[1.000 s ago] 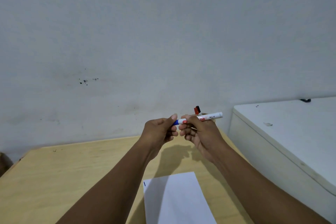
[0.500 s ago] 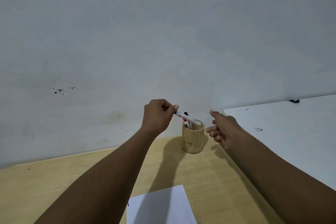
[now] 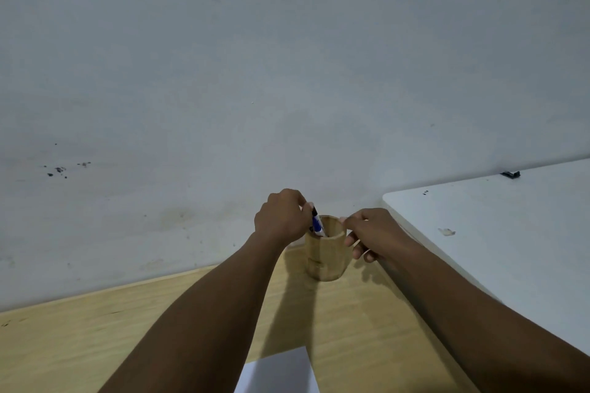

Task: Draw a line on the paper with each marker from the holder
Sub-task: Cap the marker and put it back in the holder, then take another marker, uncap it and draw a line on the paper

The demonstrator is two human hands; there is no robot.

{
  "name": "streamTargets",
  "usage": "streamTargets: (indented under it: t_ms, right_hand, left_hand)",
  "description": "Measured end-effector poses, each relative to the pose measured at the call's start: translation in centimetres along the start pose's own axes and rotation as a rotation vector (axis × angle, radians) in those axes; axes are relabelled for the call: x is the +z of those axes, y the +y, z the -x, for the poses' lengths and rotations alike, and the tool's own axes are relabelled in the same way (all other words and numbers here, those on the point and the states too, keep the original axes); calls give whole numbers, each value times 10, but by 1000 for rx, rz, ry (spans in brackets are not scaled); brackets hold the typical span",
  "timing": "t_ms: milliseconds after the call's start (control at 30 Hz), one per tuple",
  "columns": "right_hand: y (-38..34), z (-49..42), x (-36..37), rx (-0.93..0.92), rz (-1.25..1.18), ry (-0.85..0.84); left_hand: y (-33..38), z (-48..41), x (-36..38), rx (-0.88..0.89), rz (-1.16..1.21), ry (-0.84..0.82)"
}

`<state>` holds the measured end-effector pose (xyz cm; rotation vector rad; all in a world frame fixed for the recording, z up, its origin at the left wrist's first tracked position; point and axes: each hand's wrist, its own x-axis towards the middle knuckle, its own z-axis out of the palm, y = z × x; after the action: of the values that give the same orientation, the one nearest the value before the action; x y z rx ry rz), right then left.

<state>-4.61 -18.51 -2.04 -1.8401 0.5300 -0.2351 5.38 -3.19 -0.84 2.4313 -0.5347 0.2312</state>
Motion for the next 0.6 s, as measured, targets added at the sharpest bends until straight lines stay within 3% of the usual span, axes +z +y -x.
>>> streamTargets:
  t_ms: [167,400,600]
  right_hand:
    - [8,10,7,-1,-13,-26]
    - [-16,43,25,63,-154,-161]
    - [-50,85,78,154,-575,-378]
  left_hand:
    - [4,-5,5,-72,82,-6]
    - [10,14,-41,-20,172,172]
    - [4,56,-109,74,348,210]
